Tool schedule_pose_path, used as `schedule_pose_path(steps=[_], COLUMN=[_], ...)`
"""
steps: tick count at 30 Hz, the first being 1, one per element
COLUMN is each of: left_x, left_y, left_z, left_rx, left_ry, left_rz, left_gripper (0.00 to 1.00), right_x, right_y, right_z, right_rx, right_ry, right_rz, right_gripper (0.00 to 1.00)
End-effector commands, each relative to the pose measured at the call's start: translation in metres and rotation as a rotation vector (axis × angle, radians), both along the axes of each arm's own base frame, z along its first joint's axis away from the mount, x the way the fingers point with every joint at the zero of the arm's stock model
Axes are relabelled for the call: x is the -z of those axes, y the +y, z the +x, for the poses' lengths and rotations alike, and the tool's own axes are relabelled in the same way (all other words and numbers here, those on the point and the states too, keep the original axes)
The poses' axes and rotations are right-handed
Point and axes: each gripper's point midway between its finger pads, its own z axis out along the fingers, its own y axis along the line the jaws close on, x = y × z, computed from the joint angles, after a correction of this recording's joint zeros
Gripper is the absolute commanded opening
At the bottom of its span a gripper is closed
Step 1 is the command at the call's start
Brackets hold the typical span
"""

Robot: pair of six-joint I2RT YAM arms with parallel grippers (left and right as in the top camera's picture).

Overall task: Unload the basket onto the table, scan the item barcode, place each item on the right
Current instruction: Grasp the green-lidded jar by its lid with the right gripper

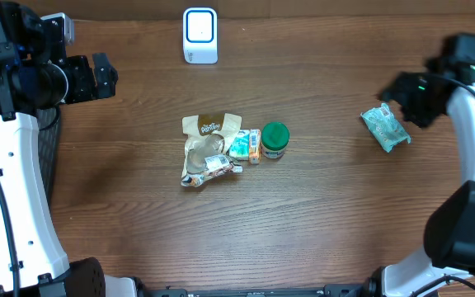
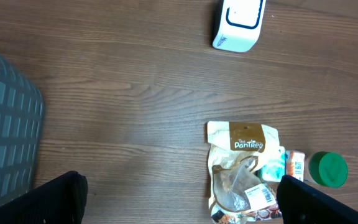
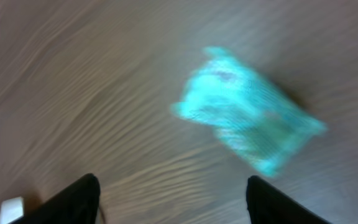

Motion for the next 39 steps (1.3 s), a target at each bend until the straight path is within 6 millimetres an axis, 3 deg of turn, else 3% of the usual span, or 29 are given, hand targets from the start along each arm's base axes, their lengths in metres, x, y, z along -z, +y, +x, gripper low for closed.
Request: schedule_pose_path(steps=[1, 7, 9, 13, 18, 24, 29, 35, 39], left_x=[-0.003, -0.003, -0.003, -0.003, -0.003, -0.003, -0.003, -0.003, -0.003], left_y=[0.000, 0.000, 0.000, 0.000, 0.000, 0.000, 0.000, 0.000, 0.000], left_z=[0.000, 0.000, 0.000, 0.000, 0.000, 0.000, 0.000, 0.000, 0.000], left_rx=[-0.010, -0.010, -0.010, -0.010, -0.010, -0.010, -0.010, -0.010, -0.010], left_ry=[-0.008, -0.008, -0.008, -0.008, -0.008, -0.008, -0.008, -0.008, -0.008], left_rz=[-0.013, -0.013, -0.013, -0.013, -0.013, -0.013, -0.013, -0.013, -0.013], left_gripper=[1.00, 1.00, 1.00, 1.00, 0.99, 1.00, 1.00, 0.99, 1.00], right_x=[-0.019, -0.025, -0.021, 0.004, 0.042, 0.054, 0.074, 0.085, 0.085], right_y=[0.071, 0.189, 0.203, 0.239, 0.241, 0.238, 0.229, 0.225, 0.219], right_z=[0.009, 0.007, 0.004, -0.005, -0.010, -0.018, -0.043, -0.054, -0.051], right_rx=[-0.295, -0.550, -0.552, -0.630, -0.642, -0.647, -0.665, -0.668, -0.765], right_ry=[-0.088, -0.179, -0.175, -0.133, -0.032, 0.019, 0.122, 0.162, 0.141], right_rz=[-0.036, -0.058, -0.073, -0.105, -0.143, -0.149, -0.145, -0.147, -0.209], right_gripper=[0.77, 0.83, 0.83, 0.87, 0.93, 0.93, 0.91, 0.80, 0.74])
